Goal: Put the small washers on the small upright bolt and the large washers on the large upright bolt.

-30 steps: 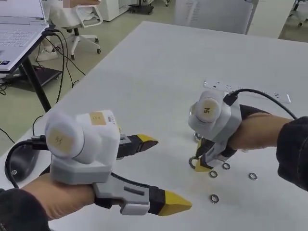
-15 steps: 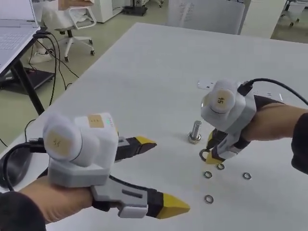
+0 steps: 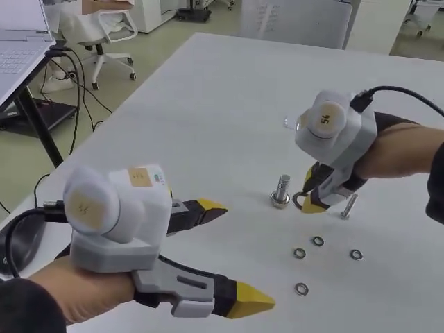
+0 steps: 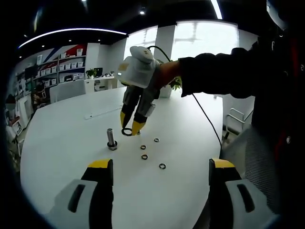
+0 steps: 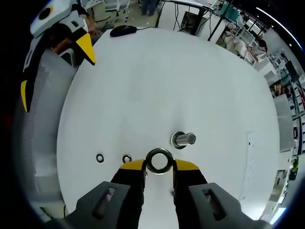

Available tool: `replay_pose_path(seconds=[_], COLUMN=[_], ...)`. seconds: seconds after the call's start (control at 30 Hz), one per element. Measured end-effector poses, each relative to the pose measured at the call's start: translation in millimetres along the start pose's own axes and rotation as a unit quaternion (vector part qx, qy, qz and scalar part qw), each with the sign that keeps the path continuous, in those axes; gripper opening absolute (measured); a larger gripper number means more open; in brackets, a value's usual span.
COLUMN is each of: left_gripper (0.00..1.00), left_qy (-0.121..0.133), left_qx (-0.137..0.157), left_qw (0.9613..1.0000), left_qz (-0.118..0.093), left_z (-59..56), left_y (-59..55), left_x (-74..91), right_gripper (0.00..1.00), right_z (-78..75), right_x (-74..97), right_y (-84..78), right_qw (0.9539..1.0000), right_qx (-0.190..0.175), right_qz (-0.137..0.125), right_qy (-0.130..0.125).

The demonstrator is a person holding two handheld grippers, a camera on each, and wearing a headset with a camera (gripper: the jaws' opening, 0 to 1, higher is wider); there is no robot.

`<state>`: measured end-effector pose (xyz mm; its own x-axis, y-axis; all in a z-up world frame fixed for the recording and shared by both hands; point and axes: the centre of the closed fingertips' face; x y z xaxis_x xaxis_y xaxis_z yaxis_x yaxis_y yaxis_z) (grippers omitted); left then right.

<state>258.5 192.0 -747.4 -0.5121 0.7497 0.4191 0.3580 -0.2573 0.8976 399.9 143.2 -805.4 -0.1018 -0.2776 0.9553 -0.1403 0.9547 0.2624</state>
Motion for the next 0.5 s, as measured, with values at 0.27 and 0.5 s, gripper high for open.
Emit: replay_pose_path(seconds=[0.27,0.5], left_gripper=[0.82,0.82], left_qy=[0.001,0.002], left_qx=[0.004,0.008], left_qw=[1.0000,1.0000], left_qz=[0.001,0.004], left_z=[1.4,2.1], left_y=[-2.7,-6.6], left_x=[-0.8,-2.2], right_gripper=[0.23,0.23], right_z=[-16.2,-32.5], right_x=[4.6,1.3], right_y=[13.9,24.5], right_qw=[0.9998,0.9995], right_qx=[0.008,0.017], right_qz=[-0.007,-0.010], right_qy=[-0.015,-0.023])
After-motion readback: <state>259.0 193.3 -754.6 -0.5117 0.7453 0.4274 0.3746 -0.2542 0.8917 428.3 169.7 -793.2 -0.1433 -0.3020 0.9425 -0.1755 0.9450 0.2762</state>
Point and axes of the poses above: the centre of the closed fingertips' face, and the gripper's own axes: x roughly backward along the fingers, z roughly to its left, y roughly out of its top, and after that the axes turned 1 degree about z, right-handed
